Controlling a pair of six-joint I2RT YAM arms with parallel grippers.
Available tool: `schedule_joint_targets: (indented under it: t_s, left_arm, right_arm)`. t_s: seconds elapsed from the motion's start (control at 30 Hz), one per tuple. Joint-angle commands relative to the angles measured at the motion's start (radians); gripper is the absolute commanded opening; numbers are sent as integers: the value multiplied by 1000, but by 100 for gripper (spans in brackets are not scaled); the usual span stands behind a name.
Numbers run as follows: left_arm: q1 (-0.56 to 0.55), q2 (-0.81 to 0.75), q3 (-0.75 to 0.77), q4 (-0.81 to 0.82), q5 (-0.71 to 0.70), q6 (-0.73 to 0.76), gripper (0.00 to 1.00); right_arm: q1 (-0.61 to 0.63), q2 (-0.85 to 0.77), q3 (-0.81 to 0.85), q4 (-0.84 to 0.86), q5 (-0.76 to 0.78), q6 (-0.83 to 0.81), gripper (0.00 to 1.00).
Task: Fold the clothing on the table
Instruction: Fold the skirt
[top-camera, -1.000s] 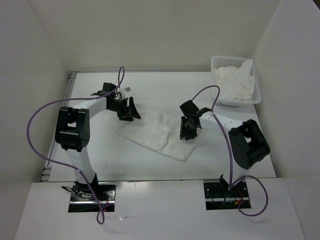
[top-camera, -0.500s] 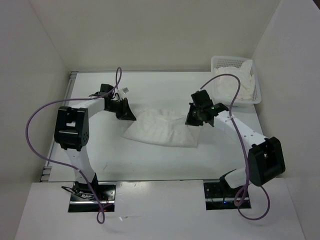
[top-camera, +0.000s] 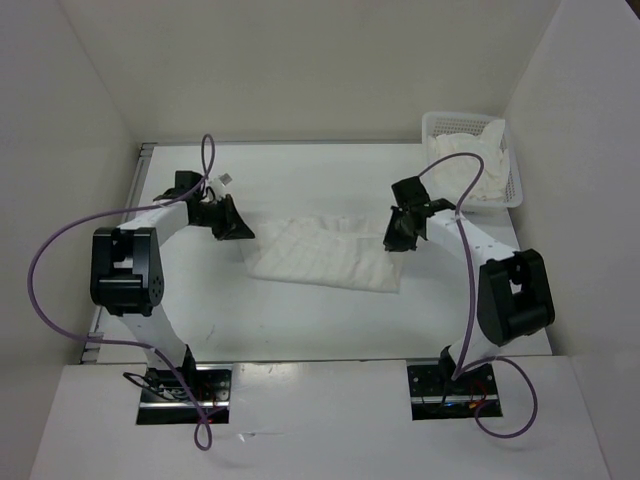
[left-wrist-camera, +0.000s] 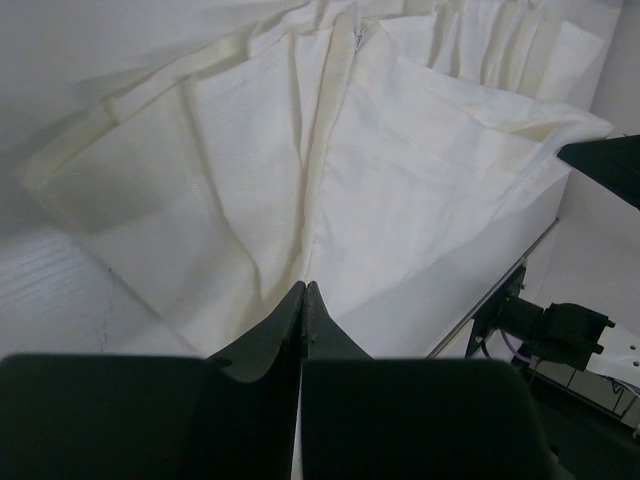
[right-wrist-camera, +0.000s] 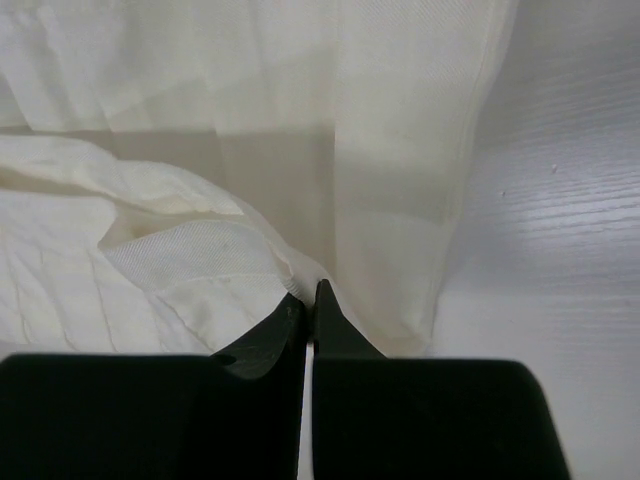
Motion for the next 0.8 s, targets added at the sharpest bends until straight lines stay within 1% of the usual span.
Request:
schedule_joint_targets:
  t_s: [0.0, 0.17, 0.2, 0.23, 0.37, 0.47, 0.5, 0.57, 0.6, 0.63, 0.67, 0.7, 0.73, 0.77]
  left_arm:
    - [10, -39, -8, 21, 7, 4, 0]
    - [10, -39, -8, 32, 24, -8, 0]
    - [10, -39, -8, 55, 35, -8, 70]
    - [10, -52, -19, 67, 47, -20, 100]
    - [1, -63, -6, 76, 128, -1, 100]
    - [-8, -54, 3, 76, 128, -1, 100]
    - [-8, -78, 3, 67, 104, 8, 100]
    - [-54, -150, 3, 53, -9, 9, 100]
    - [-77, -249, 3, 53, -166, -1, 100]
    - [-120, -300, 3, 44, -236, -1, 100]
    - [-134, -348, -6, 44, -299, -20, 100]
    - [-134, -429, -6, 35, -407, -40, 100]
    - [-134, -460, -43, 35, -434, -88, 100]
    - [-134, -480, -60, 35, -435, -99, 100]
  right_arm:
    - [-10, 21, 50, 0, 29, -29, 0]
    - [-20, 55, 50, 20, 11, -38, 0]
    - [-20, 55, 60, 20, 11, -38, 0]
    - [-20, 70, 69, 20, 2, -38, 0]
    - [-20, 80, 70, 20, 2, -47, 0]
    - [-20, 80, 70, 20, 2, -47, 0]
    - [-20, 80, 70, 20, 2, -47, 0]
    - [-20, 71, 60, 20, 2, -47, 0]
    - [-20, 58, 51, 20, 2, -47, 0]
    - [-20, 58, 51, 20, 2, -47, 0]
    - [-20, 49, 51, 20, 11, -47, 0]
    - [-20, 49, 51, 20, 11, -47, 0]
    - [-20, 49, 51, 20, 11, -47, 0]
    - [-20, 40, 51, 20, 11, -47, 0]
